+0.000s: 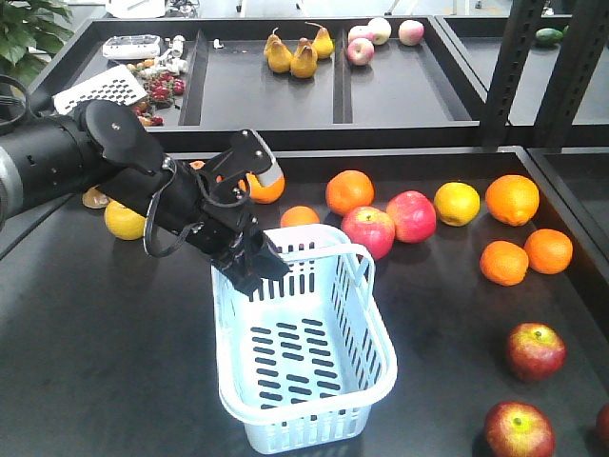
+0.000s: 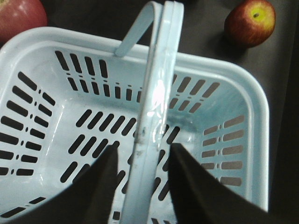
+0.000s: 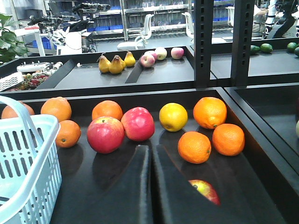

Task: Pick three apples into basket with both arms
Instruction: 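Lower the light-blue basket onto the table with the left gripper, then open the left gripper and lift it away from the basket handle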

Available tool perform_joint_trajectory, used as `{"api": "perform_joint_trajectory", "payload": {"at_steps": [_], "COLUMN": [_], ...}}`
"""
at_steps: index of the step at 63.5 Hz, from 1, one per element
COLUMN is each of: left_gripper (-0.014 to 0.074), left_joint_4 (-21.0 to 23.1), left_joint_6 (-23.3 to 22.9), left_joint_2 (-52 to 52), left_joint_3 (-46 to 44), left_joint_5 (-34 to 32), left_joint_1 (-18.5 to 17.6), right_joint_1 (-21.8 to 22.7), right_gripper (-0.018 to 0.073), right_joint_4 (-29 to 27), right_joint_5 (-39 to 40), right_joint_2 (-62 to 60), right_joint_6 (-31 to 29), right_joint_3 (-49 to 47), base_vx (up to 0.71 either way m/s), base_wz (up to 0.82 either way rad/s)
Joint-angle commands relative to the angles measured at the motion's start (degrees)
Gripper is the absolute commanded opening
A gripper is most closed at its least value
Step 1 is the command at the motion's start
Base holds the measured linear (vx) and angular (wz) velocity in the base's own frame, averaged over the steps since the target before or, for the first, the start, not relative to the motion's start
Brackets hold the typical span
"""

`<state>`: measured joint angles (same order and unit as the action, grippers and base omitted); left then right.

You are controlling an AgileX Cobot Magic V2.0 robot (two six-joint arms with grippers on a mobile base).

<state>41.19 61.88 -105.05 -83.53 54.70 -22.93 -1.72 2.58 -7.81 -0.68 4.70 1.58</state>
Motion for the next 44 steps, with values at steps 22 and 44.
{"api": "perform_joint_trajectory", "payload": {"at_steps": [22, 44], "left_gripper": [0.0391, 0.0041], "left_joint_4": [3.77, -13.11], "left_joint_6": [-4.48, -19.40], "left_joint_2": [11.46, 24.98], "left_joint_3": [-1.99, -1.92], "left_joint_5": [0.84, 16.94], "left_joint_1": [-0.25, -0.25], "right_joint_1": [0.41, 0.41], "right_gripper": [-0.0004, -0.0004], "right_joint_4": [0.57, 0.57], "right_joint_5": [4.29, 4.29], "right_joint_2": [-0.72, -0.72], "right_joint_6": [-0.43, -0.43], "right_joint_3": [0.76, 0.76], "base_vx": [0.00, 0.00], "base_wz": [0.00, 0.00]}}
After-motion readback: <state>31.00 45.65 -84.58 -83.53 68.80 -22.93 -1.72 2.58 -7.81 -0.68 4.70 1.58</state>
